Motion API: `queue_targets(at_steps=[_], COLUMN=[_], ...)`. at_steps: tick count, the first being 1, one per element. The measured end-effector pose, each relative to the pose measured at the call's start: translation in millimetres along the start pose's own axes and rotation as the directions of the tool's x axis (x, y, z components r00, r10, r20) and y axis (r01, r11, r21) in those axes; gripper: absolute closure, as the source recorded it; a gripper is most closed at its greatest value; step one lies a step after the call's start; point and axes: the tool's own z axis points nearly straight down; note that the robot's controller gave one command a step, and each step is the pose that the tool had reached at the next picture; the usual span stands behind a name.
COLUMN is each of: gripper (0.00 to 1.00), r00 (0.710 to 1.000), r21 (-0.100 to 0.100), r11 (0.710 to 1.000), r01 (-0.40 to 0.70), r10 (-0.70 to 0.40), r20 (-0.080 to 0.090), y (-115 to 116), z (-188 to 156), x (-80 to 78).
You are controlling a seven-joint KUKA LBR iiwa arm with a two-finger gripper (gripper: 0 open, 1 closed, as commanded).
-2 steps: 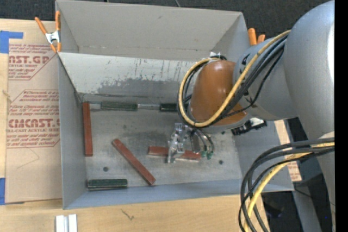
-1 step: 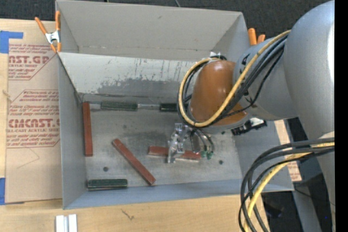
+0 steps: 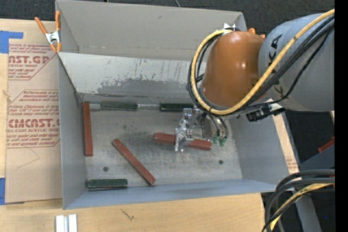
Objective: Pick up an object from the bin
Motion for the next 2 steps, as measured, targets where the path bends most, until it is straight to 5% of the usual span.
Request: queue_targets(at_steps=[1,2], gripper=[1.0,1.0], r00=[1.0,0.932], r21=[0.0,0.002], r11=[1.0,0.932], r01=[0.0,0.363], r10=[0.0,-0.363], r20=[0.0,0.004], y=[0.0,-41.1], z=[0.1,-112.4], x=[0.1,-27.2])
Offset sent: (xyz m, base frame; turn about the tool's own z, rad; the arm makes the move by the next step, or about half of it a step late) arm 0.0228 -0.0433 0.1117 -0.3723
